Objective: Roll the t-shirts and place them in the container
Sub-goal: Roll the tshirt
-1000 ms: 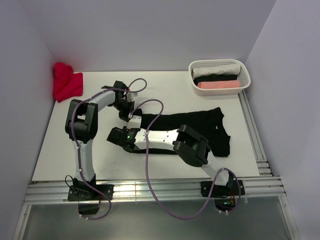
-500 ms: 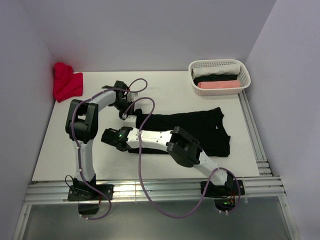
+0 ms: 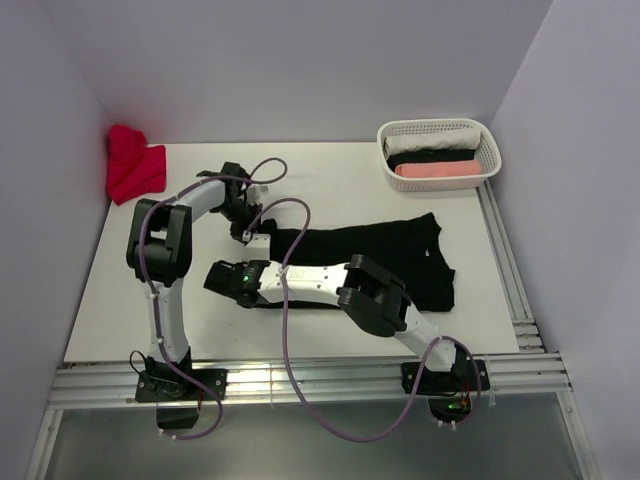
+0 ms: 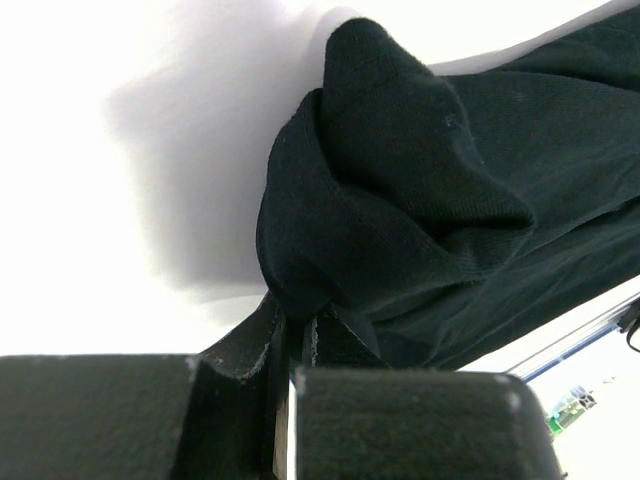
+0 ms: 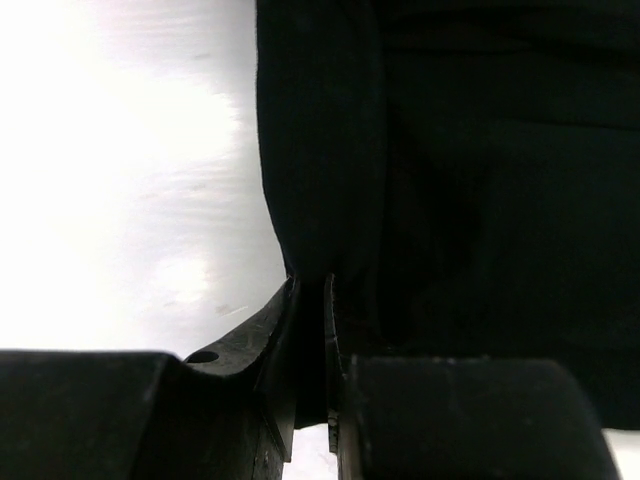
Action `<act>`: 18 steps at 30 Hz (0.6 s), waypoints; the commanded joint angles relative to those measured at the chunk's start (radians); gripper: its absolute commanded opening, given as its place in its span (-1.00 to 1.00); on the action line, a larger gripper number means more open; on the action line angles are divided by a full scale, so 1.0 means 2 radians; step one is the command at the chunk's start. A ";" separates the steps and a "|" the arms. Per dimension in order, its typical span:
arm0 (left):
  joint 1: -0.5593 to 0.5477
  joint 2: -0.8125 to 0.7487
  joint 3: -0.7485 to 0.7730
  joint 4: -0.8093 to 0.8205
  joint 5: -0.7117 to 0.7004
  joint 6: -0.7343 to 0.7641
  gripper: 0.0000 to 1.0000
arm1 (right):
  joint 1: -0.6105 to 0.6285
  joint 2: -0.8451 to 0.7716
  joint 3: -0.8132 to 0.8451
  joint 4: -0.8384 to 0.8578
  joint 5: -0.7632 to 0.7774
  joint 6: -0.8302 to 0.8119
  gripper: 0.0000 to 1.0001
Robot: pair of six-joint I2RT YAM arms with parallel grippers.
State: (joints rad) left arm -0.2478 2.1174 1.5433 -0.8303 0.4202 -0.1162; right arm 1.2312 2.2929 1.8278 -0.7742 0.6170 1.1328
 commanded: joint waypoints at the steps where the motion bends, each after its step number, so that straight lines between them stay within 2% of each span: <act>1: 0.032 -0.012 -0.014 0.002 -0.082 0.037 -0.99 | 0.022 -0.023 -0.040 0.101 -0.081 -0.016 -0.88; 4: 0.043 -0.024 -0.009 -0.012 -0.098 0.047 -0.99 | 0.024 -0.040 -0.067 0.167 -0.098 -0.016 -0.89; 8: 0.047 -0.035 -0.009 -0.019 -0.126 0.049 -0.98 | 0.023 -0.070 -0.146 0.270 -0.126 0.000 -0.91; 11: 0.049 -0.026 0.000 -0.031 -0.132 0.041 -0.84 | 0.019 -0.097 -0.216 0.360 -0.144 0.029 -0.92; 16: 0.049 -0.014 0.019 -0.030 -0.114 0.028 -0.47 | 0.006 -0.132 -0.338 0.509 -0.168 0.092 -0.93; 18: 0.049 -0.016 0.024 -0.026 -0.107 0.023 -0.33 | 0.003 -0.131 -0.359 0.550 -0.178 0.104 -0.93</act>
State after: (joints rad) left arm -0.1665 2.0865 1.5375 -0.9657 0.2642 -0.0673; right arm 1.2190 2.0521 1.1889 0.1715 0.4015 1.2583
